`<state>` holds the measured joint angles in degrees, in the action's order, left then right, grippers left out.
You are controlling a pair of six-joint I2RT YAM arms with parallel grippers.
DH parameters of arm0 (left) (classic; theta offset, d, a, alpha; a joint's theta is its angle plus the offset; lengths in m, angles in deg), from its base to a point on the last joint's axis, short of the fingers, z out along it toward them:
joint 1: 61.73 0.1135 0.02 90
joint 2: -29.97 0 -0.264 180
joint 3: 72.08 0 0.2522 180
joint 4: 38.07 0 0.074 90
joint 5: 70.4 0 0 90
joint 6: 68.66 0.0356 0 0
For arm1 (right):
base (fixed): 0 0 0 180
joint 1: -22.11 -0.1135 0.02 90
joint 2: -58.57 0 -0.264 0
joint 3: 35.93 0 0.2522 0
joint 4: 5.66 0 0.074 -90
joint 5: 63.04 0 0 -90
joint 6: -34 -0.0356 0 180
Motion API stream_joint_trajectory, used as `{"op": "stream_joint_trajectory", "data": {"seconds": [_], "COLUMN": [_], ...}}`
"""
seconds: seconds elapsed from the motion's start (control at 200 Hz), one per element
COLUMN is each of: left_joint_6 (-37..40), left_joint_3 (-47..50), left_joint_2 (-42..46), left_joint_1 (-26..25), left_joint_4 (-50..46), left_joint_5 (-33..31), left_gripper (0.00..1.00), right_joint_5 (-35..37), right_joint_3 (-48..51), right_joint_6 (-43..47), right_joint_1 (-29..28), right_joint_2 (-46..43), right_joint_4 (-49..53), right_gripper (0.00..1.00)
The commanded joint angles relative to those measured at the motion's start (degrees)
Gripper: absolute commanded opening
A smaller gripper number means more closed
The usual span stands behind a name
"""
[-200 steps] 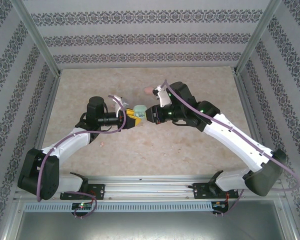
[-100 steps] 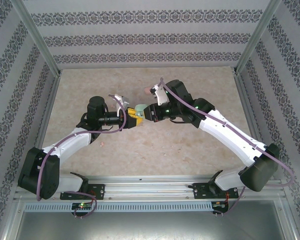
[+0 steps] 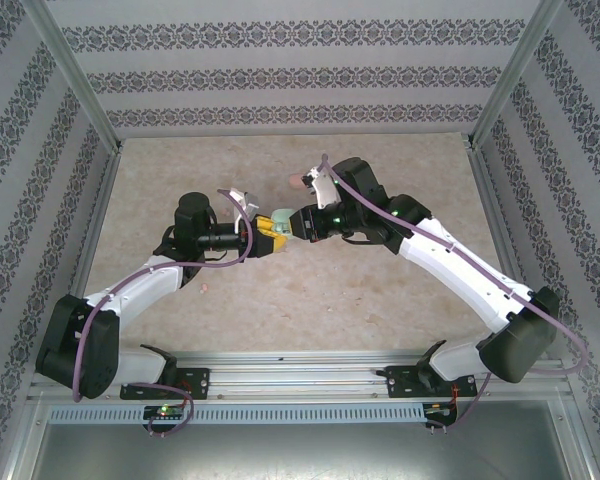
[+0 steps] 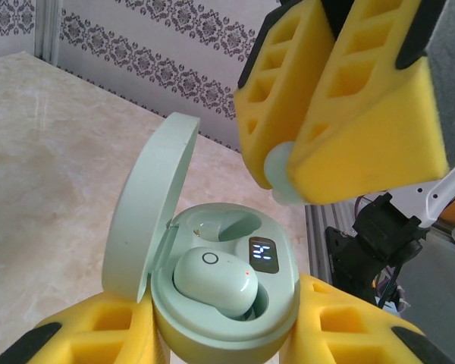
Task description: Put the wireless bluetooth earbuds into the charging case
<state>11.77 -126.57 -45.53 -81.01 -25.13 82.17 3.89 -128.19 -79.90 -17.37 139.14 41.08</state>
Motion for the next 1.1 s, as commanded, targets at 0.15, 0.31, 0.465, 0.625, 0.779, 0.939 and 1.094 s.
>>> {"op": "stream_joint_trajectory", "data": {"seconds": [0.15, 0.31, 0.465, 0.625, 0.779, 0.939, 1.094], "left_joint_6": [-0.72, -0.78, -0.87, -0.81, -0.68, -0.54, -0.54], "left_joint_3": [0.52, 0.82, 1.13, 1.04, 0.44, 0.04, -0.01], "left_joint_2": [0.53, 0.47, 0.79, 0.65, 0.26, 0.25, 0.23], "left_joint_1": [-0.73, -0.80, -0.75, -0.75, -0.76, -0.76, -0.80], "left_joint_4": [4.46, 4.41, 4.42, 4.42, 4.18, 3.93, 3.75], "left_joint_5": [1.54, 1.62, 1.44, 1.33, 1.41, 1.45, 1.44], "left_gripper": [0.11, 0.11, 0.11, 0.11, 0.11, 0.12, 0.12], "right_joint_5": [-2.14, -2.15, -2.24, -2.27, -1.75, -1.58, -0.95], "right_joint_3": [-3.24, -3.31, -2.47, -2.49, -3.06, -3.73, -5.11], "right_joint_6": [1.88, 2.26, 2.51, 2.65, 3.14, 3.25, 3.58], "right_joint_1": [0.40, 0.50, 0.64, 1.07, 1.11, 1.15, 1.08], "right_joint_2": [2.98, 3.63, 4.26, 4.52, 4.91, 5.42, 5.86], "right_joint_4": [0.12, 0.23, 0.84, 1.72, 2.83, 3.61, 4.69], "right_gripper": [0.19, 0.19, 0.20, 0.21, 0.25, 0.28, 0.31]}}
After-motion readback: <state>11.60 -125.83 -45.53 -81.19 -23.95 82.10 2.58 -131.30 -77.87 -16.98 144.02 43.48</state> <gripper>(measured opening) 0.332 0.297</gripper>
